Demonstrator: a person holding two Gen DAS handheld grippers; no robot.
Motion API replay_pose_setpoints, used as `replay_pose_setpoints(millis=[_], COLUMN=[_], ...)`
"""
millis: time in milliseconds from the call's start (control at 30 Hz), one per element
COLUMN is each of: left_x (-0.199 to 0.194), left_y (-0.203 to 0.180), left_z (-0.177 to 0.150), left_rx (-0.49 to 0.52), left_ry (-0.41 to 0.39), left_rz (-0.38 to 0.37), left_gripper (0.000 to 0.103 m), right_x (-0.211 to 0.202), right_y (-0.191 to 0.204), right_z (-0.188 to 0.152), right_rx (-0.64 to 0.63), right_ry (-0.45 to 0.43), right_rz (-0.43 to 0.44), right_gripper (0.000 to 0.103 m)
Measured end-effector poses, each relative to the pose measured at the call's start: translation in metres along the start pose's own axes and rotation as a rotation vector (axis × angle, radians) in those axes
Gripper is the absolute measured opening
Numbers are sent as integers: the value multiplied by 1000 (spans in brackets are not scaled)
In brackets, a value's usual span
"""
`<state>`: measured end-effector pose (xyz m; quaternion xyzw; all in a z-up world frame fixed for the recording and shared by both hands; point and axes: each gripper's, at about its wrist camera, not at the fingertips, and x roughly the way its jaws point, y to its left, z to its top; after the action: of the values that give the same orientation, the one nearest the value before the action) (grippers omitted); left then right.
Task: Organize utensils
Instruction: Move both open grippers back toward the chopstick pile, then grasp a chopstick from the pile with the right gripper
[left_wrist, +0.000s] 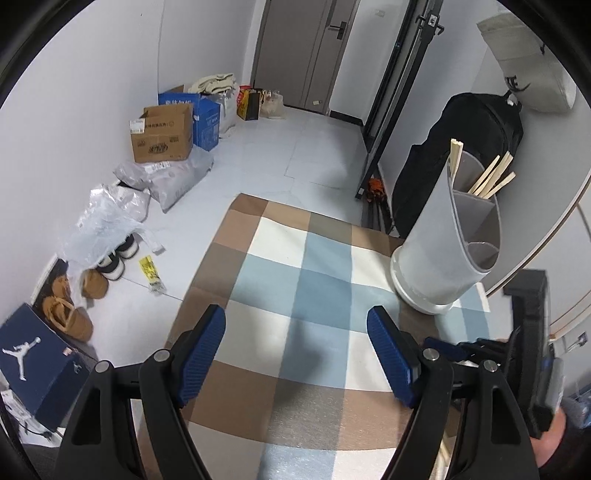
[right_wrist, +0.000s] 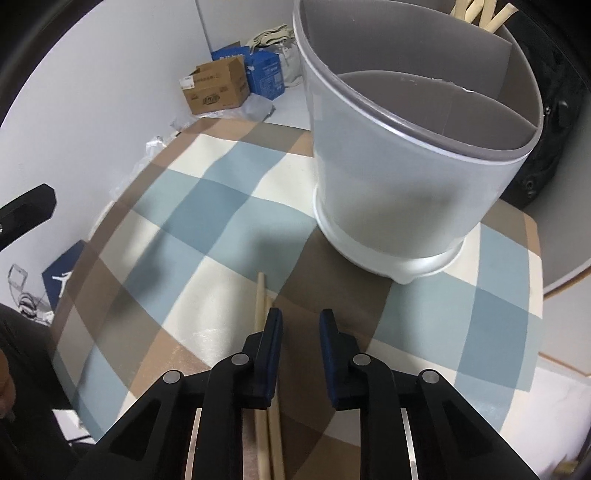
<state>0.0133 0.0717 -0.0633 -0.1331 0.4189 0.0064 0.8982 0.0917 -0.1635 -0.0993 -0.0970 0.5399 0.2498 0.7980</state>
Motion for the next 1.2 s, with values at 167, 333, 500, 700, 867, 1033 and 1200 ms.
replay_pose_setpoints(millis=[167,333,500,700,867,1033,1200], left_x=[0,0,1,2,3,4,6], left_y=[-2,-4,-4,-2,1,0,-3], left_z=[-1,-2,-3,-4,-4,-5,-6], left_rx=[2,16,20,16,1,9,14], left_ry=[3,5,13,25,35,37,48], left_rz=[-1,4,6,12,13,15,9], left_gripper=[75,75,75,75,75,75,75], right_x=[-1,-2,2,8,12,7,2], right_y=[0,10,15,20,22,6,-6], right_z=[-3,-4,2,12,12,7,3], right_rx=[-2,-60,-74,-91,-123,-52,20], right_ry=[-8,-15,-8,24,43,34,18], right_rz=[7,-6,-21,-23,-53,-8,48], right_gripper=[19,19,19,20,20,20,20])
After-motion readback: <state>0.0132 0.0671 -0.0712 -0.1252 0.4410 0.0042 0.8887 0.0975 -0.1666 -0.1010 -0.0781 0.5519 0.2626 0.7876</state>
